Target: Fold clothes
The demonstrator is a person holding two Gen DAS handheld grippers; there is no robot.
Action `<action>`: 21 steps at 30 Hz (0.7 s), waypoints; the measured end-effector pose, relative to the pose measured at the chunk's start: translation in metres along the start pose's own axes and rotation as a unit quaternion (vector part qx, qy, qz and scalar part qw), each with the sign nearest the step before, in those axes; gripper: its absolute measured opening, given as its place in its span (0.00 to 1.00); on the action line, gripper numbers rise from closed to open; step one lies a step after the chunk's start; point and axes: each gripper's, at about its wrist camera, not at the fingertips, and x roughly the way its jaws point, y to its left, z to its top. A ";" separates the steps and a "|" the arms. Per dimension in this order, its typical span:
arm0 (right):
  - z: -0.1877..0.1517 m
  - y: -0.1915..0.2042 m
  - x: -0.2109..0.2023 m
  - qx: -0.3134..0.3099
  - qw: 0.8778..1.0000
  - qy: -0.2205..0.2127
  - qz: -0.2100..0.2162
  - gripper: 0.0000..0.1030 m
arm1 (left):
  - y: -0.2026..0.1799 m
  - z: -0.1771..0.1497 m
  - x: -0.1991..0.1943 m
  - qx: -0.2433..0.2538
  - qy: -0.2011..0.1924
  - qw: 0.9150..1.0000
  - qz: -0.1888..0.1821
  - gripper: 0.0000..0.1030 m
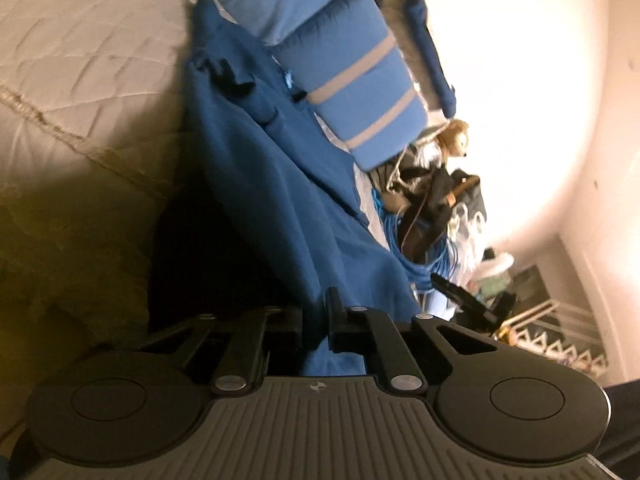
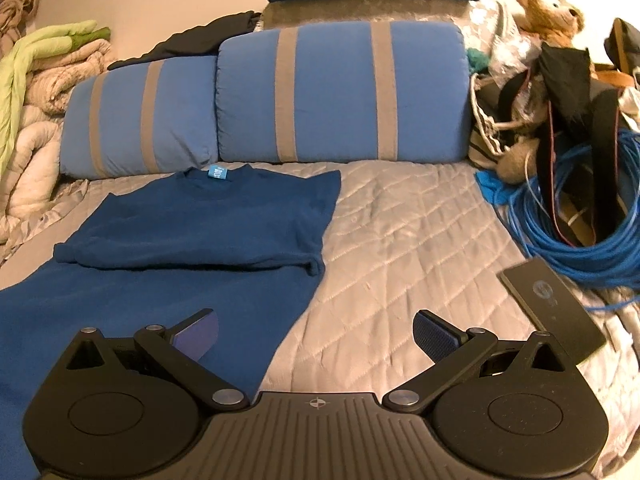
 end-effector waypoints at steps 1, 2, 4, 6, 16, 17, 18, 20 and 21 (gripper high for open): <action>-0.002 -0.001 -0.002 0.003 1.000 0.002 0.003 1.00 | 0.000 0.001 0.001 0.001 0.000 1.000 0.005 0.07; -0.004 -0.003 -0.003 0.007 1.000 0.004 0.006 1.00 | 0.000 0.001 0.000 0.002 -0.002 1.000 0.011 0.06; -0.009 -0.006 -0.006 0.016 0.999 0.014 0.027 1.00 | -0.001 0.001 -0.003 0.006 -0.011 0.999 0.029 0.06; -0.015 -0.013 -0.007 0.037 0.997 0.026 0.064 0.99 | -0.004 0.003 -0.007 0.011 -0.023 0.999 0.033 0.06; -0.066 -0.034 0.012 0.144 0.947 0.122 0.259 0.96 | -0.004 0.003 -0.015 0.015 -0.035 0.998 0.056 0.06; -0.074 -0.039 0.017 0.166 0.938 0.130 0.276 0.96 | -0.003 0.002 -0.016 0.012 -0.036 0.998 0.056 0.06; -0.083 -0.045 0.021 0.193 0.927 0.135 0.293 0.96 | -0.002 0.002 -0.016 0.010 -0.037 0.998 0.055 0.06; -0.101 -0.056 0.028 0.246 0.902 0.137 0.327 0.95 | 0.000 0.000 -0.016 0.004 -0.038 0.998 0.054 0.06; -0.109 -0.060 0.031 0.270 0.889 0.135 0.344 0.95 | 0.001 -0.001 -0.016 0.002 -0.039 0.998 0.054 0.06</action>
